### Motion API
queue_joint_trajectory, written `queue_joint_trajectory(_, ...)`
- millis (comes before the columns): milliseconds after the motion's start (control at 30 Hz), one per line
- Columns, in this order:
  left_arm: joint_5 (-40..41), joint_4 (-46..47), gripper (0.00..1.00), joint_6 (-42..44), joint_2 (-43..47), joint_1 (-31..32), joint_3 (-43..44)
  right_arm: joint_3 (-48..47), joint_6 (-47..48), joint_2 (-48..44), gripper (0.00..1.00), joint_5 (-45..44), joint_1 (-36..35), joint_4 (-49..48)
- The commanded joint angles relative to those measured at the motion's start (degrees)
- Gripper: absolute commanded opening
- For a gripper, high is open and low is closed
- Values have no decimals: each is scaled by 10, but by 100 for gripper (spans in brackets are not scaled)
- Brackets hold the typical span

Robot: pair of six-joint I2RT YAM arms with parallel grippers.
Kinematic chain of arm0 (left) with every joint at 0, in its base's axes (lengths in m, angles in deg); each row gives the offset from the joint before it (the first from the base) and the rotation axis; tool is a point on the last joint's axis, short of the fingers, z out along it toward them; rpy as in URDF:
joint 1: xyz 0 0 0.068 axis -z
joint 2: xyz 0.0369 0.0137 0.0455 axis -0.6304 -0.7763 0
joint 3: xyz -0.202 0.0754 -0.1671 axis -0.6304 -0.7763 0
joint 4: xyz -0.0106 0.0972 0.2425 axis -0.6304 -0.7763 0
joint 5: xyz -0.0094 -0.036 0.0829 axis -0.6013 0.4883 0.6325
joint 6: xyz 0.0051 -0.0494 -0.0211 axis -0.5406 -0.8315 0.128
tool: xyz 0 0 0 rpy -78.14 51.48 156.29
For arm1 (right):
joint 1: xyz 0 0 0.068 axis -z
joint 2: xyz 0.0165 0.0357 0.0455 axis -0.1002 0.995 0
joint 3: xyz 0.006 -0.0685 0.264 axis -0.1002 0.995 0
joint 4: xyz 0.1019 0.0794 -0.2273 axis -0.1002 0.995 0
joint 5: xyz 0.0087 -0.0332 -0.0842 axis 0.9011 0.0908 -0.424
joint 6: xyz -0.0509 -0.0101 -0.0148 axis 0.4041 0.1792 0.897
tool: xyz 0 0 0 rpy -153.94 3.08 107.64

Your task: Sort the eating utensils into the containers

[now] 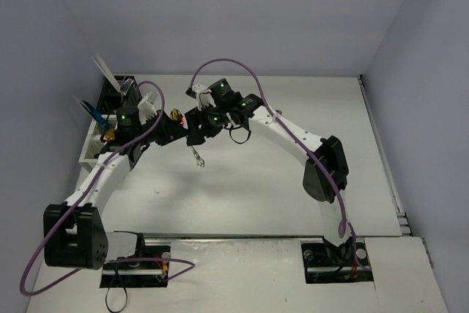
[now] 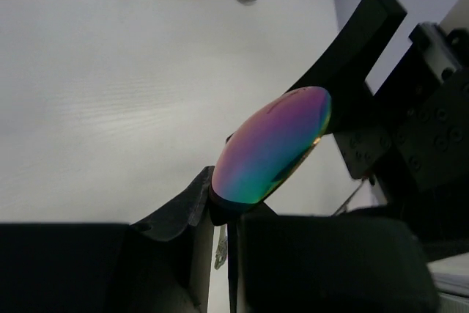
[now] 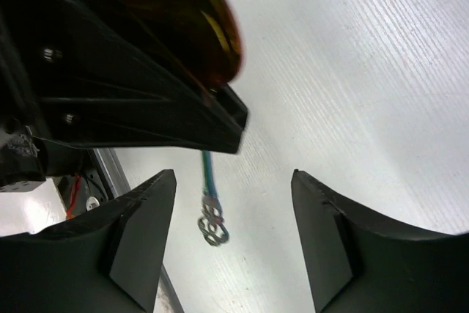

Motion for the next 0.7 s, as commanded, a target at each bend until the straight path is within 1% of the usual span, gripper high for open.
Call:
queue_joint_trajectory(0,20,-130,0,186,72,-54,47,20,4,-56,64,17,25,-27)
queue_joint_trajectory(100,45,-215,0,298,97,-80,78,41,7,-73,63,19,46,-27)
queue_joint_trajectory(167,67,-264,0,347,115,-93,102,53,15,-80,63,15,66,-27)
queue_joint_trajectory(233,74,-285,0,387,130,-110,112,69,22,-89,63,10,80,-27)
queue_joint_trajectory(300,68,-306,0,410,152,-136,120,81,28,-95,62,1,96,-27)
queue_joint_trajectory(333,60,-316,0,433,168,-157,123,85,31,-96,62,-2,104,-26)
queue_joint_trajectory(400,60,-350,0,467,181,-181,135,98,45,-101,61,-15,118,-27)
queue_joint_trajectory(433,57,-360,0,473,182,-191,142,105,50,-102,60,-19,119,-27)
queue_joint_trajectory(567,-8,-419,0,469,157,-245,202,113,68,-103,58,-28,120,-27)
queue_joint_trajectory(667,-14,-430,0,480,142,-268,234,102,77,-101,57,-33,119,-27)
